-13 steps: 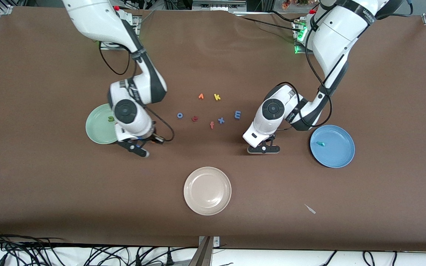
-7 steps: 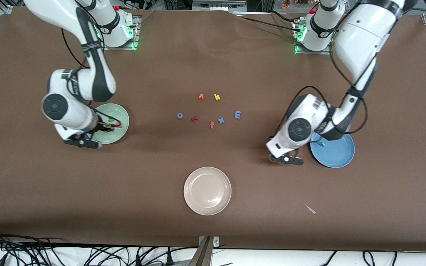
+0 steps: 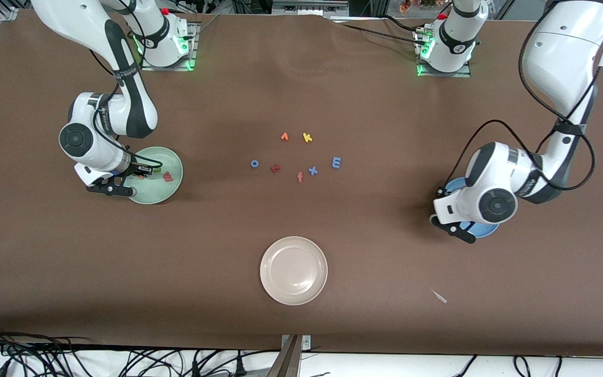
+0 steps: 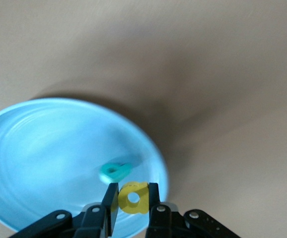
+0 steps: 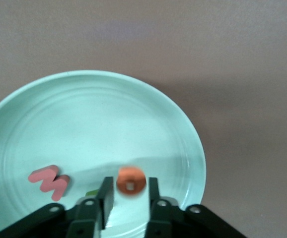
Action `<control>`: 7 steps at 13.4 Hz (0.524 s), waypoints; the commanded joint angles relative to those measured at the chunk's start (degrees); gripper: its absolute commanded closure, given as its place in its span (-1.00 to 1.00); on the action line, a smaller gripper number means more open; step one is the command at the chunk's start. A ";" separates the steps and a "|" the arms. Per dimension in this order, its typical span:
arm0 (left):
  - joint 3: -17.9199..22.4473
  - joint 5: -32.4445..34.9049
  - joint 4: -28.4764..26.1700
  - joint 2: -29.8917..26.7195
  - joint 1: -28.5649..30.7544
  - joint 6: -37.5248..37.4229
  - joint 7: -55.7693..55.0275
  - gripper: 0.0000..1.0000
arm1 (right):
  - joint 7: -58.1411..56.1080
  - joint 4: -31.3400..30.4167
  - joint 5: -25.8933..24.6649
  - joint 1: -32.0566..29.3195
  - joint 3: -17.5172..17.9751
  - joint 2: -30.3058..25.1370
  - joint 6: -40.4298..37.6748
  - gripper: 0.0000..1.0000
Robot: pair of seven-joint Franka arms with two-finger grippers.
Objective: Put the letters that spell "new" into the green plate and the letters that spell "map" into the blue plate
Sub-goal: 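Drop the yellow a on the blue plate while the right gripper drops the orange a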
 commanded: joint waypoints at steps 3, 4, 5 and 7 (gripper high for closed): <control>-0.34 0.18 -0.58 0.38 3.34 -0.58 11.02 -0.69 | -0.68 7.51 0.77 -0.10 -0.31 -2.68 -7.83 -1.00; -0.43 -0.78 -0.40 0.30 3.26 -0.67 10.50 -1.00 | -0.68 11.81 0.77 -0.10 -0.31 -2.68 -13.26 -1.00; -0.78 -1.92 -0.49 0.04 3.43 -0.58 9.19 -1.00 | -0.42 16.73 0.77 -0.10 -0.31 -2.68 -19.67 -1.00; -1.91 -6.74 -0.49 -0.40 2.90 -0.41 3.58 -1.00 | -0.07 25.79 0.69 -0.19 -0.22 -2.24 -28.48 -1.00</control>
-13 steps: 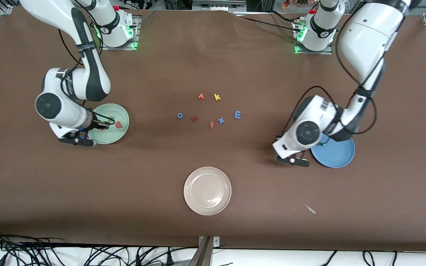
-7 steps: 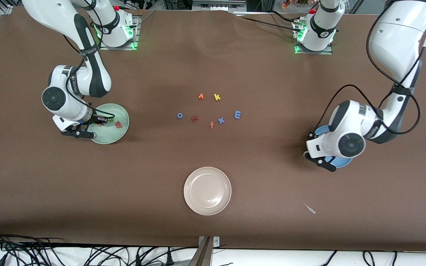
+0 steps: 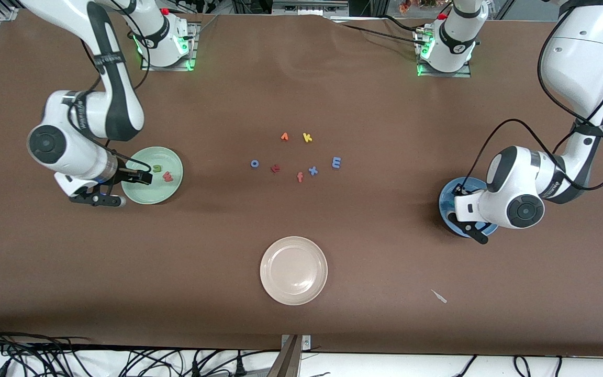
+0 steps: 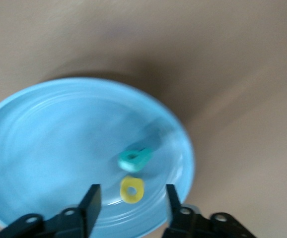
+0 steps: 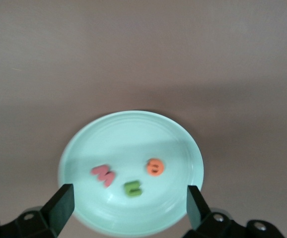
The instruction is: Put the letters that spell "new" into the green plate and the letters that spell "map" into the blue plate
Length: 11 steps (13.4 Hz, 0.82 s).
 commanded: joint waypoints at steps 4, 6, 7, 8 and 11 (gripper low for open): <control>-11.67 -6.41 -3.61 -1.82 0.36 5.48 -24.67 -1.00 | -1.67 23.54 0.33 -0.20 -1.93 -0.15 -20.15 -1.00; -15.72 -6.32 -8.44 -2.87 0.27 12.42 -33.57 -1.00 | -1.32 26.75 0.42 -1.24 -2.21 -2.15 -25.56 -1.00; -17.31 -5.97 -11.33 -3.92 0.10 16.45 -36.22 -1.00 | -1.49 26.32 -0.01 -2.82 -1.34 -4.26 -25.22 -1.00; -17.76 -5.62 -14.76 -4.80 -0.34 21.19 -38.51 -1.00 | -1.84 26.31 -0.02 -6.58 0.49 -5.85 -25.22 -1.00; -18.11 -5.18 -18.92 -7.96 -4.20 25.63 -43.52 -1.00 | -1.50 25.36 -1.15 -21.07 14.10 -12.87 -25.92 -1.00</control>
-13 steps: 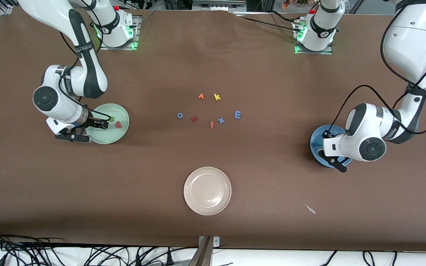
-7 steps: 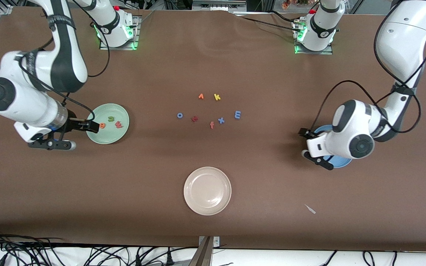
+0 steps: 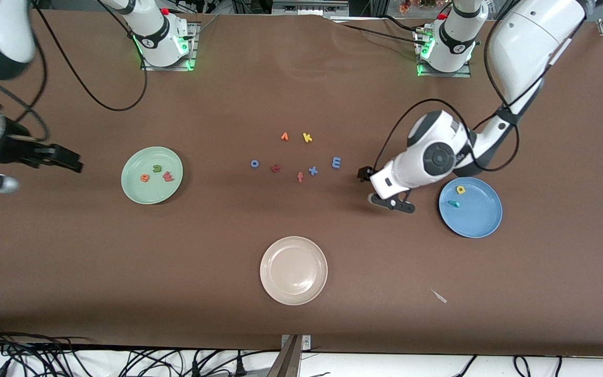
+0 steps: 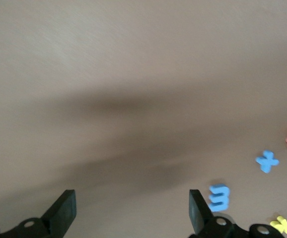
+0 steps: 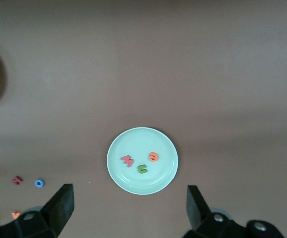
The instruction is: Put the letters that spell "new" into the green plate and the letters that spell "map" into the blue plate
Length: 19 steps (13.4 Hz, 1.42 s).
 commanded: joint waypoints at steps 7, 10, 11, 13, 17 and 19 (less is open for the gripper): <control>0.36 22.21 -6.75 -1.89 -12.40 8.06 -32.92 -1.00 | 0.86 -12.89 -8.88 -20.51 23.78 -13.08 -0.46 -1.00; 0.97 25.41 -3.95 2.16 -14.87 7.80 -35.50 -1.00 | 0.86 -12.27 -8.79 -20.34 23.86 -12.55 -0.89 -1.00; 1.15 25.50 -3.59 2.78 -15.13 7.79 -35.24 -1.00 | 0.86 -12.27 -8.79 -20.34 23.95 -12.55 -0.98 -1.00; 1.85 26.63 -1.66 4.35 -15.22 7.36 -35.06 -1.00 | 0.86 -12.27 -8.79 -20.25 24.56 -12.55 -0.90 -1.00; 3.61 26.73 -0.77 5.33 -17.59 7.09 -34.97 -0.93 | 0.86 -12.27 -8.70 -20.34 24.48 -12.47 -0.98 -1.00; 3.70 26.82 -0.86 5.24 -17.77 6.74 -34.97 -0.87 | 0.86 -12.27 -8.70 -20.34 24.48 -12.38 -1.07 -1.00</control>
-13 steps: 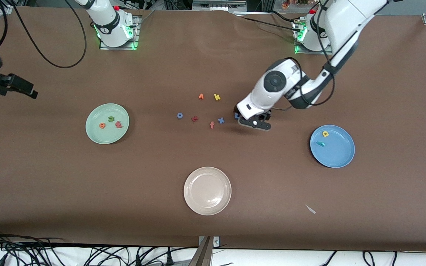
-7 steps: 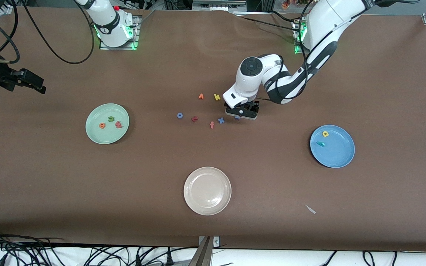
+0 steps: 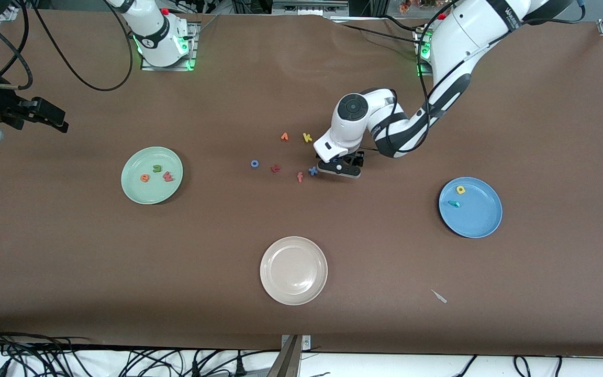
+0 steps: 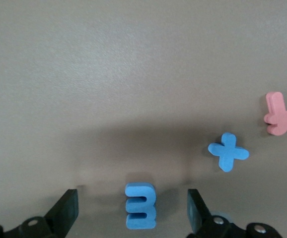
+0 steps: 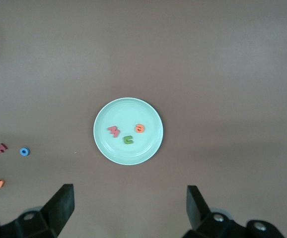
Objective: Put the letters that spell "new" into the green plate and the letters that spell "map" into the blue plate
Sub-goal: 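Grasp the blue 3 with the left gripper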
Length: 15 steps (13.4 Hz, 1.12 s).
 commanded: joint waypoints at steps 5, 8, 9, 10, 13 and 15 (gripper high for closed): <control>0.59 2.19 1.44 0.36 -2.08 -3.35 -1.00 -0.32 | -0.24 -1.19 -0.54 -1.09 1.01 -0.67 0.24 -1.00; 0.59 2.19 1.44 0.36 -2.26 -3.61 -1.00 0.06 | -0.68 -1.20 -0.45 -1.09 0.93 -0.67 -0.02 -1.00; 0.59 2.19 1.44 0.36 -2.26 -3.61 -1.00 0.16 | -0.68 -1.28 -0.45 -1.09 0.93 -0.67 -0.02 -1.00; 0.59 2.19 1.44 0.45 -2.26 -3.61 -0.91 0.25 | -0.68 -1.20 -0.45 -1.18 0.84 -0.67 0.07 -1.00; 0.68 2.62 1.44 0.36 -2.00 -3.61 -0.83 0.60 | -0.68 -1.20 -0.45 -1.18 0.84 -0.66 0.07 -1.00; 0.77 2.63 1.44 -0.25 -1.12 -3.88 1.35 0.69 | -0.68 -1.28 -0.45 -1.18 0.84 -0.67 -0.02 -1.00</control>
